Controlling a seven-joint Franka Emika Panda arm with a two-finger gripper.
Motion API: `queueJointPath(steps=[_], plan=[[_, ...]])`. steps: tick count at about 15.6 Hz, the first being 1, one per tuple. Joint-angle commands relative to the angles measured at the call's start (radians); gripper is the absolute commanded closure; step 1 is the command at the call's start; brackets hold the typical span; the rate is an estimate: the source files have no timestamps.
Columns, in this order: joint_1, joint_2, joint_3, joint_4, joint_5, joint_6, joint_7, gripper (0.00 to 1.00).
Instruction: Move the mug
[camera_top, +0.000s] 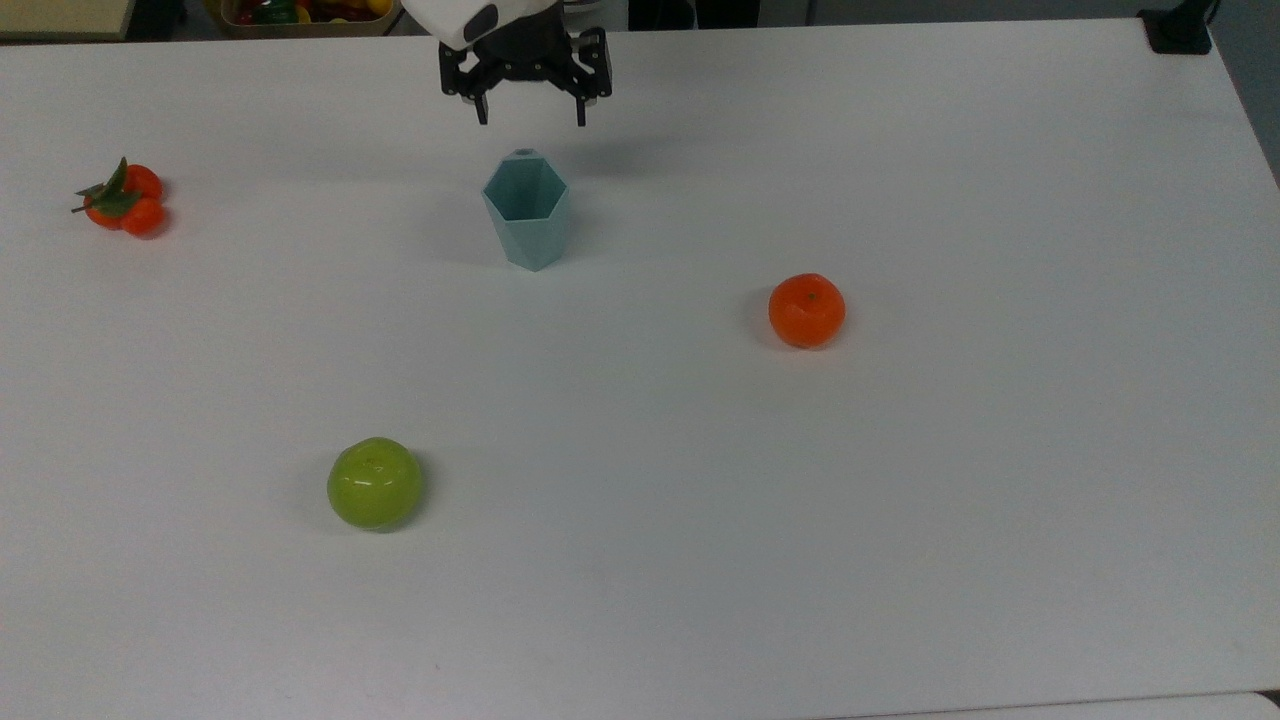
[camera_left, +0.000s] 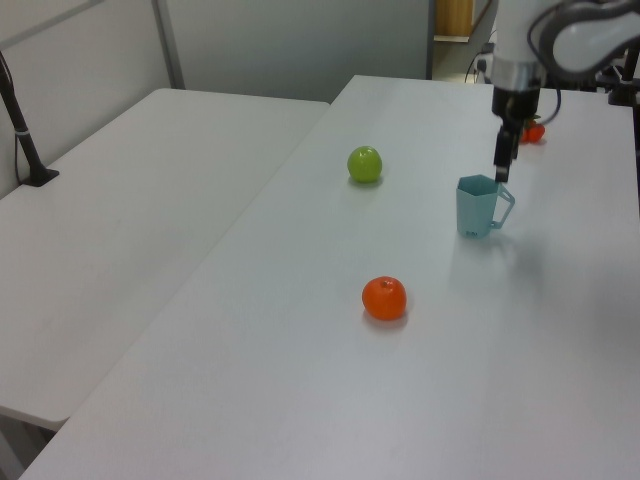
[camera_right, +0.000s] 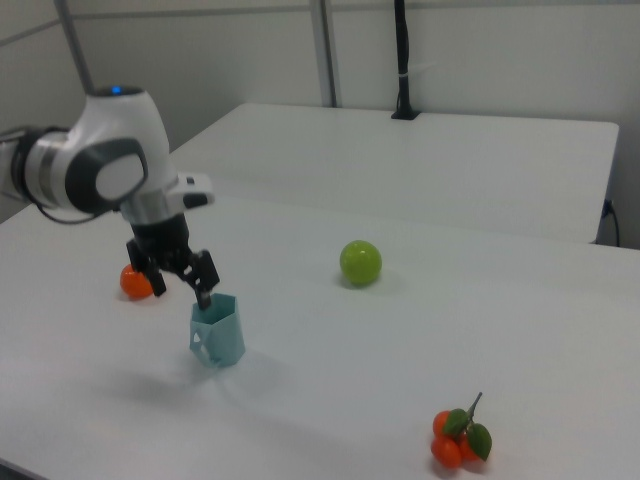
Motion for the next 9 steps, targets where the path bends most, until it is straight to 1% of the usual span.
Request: queueJointPath(steps=[1, 2, 3, 4, 7, 9], plan=[[0.004, 0.002, 0.006, 0.182, 0.016, -0.178, 0.037, 0.00], [0.004, 0.002, 0.006, 0.225, 0.026, -0.222, 0.037, 0.00], [0.004, 0.004, 0.006, 0.287, 0.058, -0.283, 0.035, 0.00], [0.002, 0.006, 0.006, 0.324, 0.078, -0.320, 0.037, 0.00], [0.004, 0.004, 0.006, 0.413, 0.099, -0.402, 0.040, 0.00], [-0.001, 0.006, 0.010, 0.444, 0.102, -0.411, 0.107, 0.00]])
